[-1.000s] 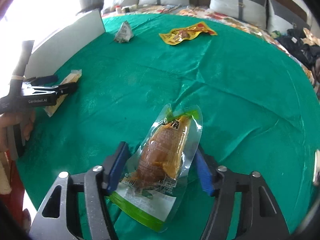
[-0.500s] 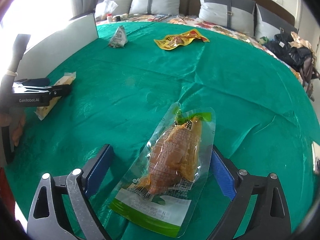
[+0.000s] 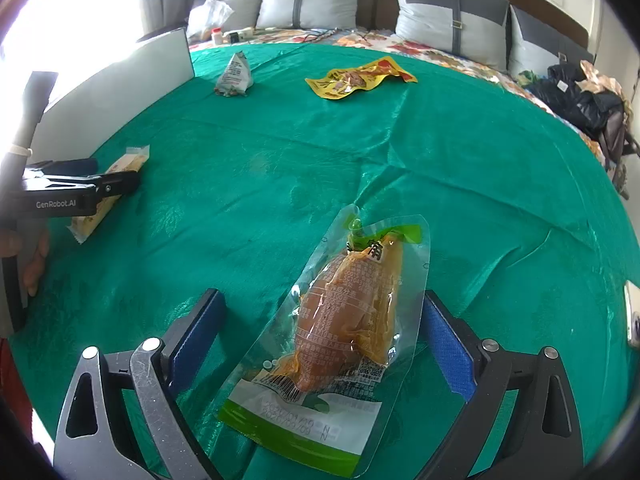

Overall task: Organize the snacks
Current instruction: 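Close the left tool on the bread roll while the right tool closes on the sausage bag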

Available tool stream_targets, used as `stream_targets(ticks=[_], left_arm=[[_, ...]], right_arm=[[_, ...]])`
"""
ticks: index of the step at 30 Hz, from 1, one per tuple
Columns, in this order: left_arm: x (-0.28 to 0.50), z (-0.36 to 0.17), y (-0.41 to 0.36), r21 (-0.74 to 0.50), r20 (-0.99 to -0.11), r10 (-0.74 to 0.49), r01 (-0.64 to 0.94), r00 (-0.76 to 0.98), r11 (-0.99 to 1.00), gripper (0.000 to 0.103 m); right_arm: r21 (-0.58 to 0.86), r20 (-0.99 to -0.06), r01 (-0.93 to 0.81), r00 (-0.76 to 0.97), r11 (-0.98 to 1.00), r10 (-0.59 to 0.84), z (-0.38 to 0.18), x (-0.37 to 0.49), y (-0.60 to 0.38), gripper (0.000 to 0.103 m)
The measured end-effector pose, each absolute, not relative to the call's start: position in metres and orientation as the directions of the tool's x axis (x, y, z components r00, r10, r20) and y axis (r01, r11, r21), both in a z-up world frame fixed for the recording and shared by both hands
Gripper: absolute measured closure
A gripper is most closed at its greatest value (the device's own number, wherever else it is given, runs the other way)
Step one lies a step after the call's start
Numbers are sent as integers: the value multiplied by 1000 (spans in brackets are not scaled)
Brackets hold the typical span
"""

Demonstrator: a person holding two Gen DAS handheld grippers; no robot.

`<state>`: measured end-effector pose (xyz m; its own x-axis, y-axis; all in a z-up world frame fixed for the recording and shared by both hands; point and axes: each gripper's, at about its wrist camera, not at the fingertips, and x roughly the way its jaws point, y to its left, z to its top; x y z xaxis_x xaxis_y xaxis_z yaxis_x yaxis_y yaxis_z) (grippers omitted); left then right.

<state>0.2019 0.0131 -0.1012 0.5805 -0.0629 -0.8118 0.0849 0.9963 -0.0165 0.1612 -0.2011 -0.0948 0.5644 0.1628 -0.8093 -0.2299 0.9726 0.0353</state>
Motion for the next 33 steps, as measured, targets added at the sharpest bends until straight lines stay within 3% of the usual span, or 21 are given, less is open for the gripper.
stream_targets(ticks=[33], left_arm=[[204,-101,14,-21,-833,-80,114,547,993,0]], right_arm=[[34,-810,-215,566,976,153,-95,161,-203,6]])
